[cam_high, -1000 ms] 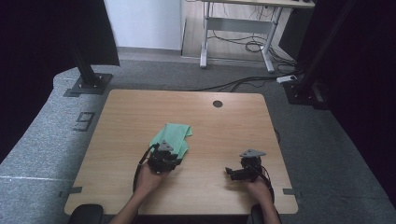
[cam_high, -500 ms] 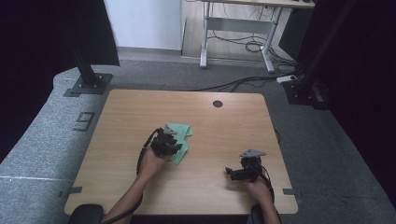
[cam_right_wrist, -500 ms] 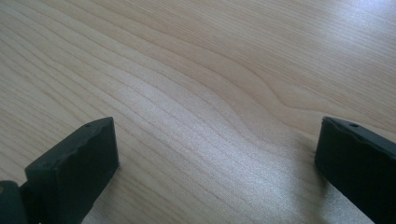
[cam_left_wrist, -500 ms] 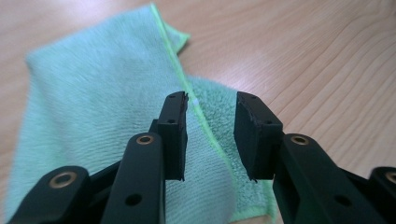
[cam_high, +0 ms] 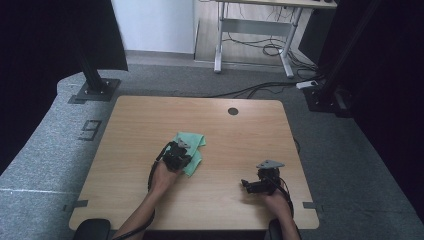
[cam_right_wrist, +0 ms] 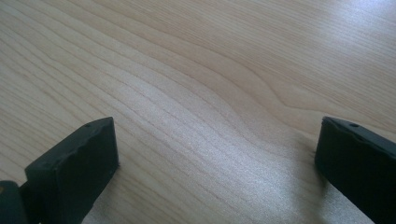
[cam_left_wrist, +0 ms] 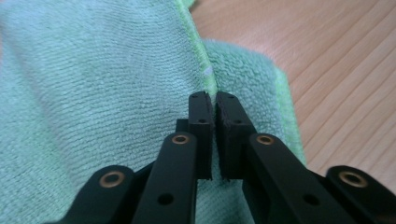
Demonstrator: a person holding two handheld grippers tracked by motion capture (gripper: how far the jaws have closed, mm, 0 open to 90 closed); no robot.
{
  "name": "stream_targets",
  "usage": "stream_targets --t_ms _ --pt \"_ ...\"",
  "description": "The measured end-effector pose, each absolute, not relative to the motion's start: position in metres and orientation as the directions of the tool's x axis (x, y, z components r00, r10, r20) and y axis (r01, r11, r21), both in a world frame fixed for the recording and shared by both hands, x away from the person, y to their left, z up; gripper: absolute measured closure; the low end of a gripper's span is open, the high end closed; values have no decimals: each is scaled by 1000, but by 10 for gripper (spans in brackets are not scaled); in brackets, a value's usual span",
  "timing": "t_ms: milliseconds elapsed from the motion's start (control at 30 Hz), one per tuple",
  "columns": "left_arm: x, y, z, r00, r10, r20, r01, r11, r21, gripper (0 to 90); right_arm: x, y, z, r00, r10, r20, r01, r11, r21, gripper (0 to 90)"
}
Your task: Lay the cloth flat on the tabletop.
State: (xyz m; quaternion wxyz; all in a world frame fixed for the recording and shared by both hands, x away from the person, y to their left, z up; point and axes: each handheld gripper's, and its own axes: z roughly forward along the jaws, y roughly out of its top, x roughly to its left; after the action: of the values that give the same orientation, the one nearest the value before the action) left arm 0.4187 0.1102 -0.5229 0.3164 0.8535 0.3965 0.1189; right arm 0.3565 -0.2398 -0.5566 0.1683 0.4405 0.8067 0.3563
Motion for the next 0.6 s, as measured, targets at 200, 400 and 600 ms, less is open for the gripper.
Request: stream_targets --t_ms 200,400,600 --pt "420 120 -497 650 756 -82 581 -424 695 869 356 -239 -557 -555 831 38 590 361 722 0" --pt "425 146 -469 621 776 -110 572 -353 740 867 356 -239 -557 -555 831 32 588 364 722 0" --pt "432 178 -462 553 826 -111 592 -295 750 867 356 -239 -557 -554 832 30 588 365 722 0"
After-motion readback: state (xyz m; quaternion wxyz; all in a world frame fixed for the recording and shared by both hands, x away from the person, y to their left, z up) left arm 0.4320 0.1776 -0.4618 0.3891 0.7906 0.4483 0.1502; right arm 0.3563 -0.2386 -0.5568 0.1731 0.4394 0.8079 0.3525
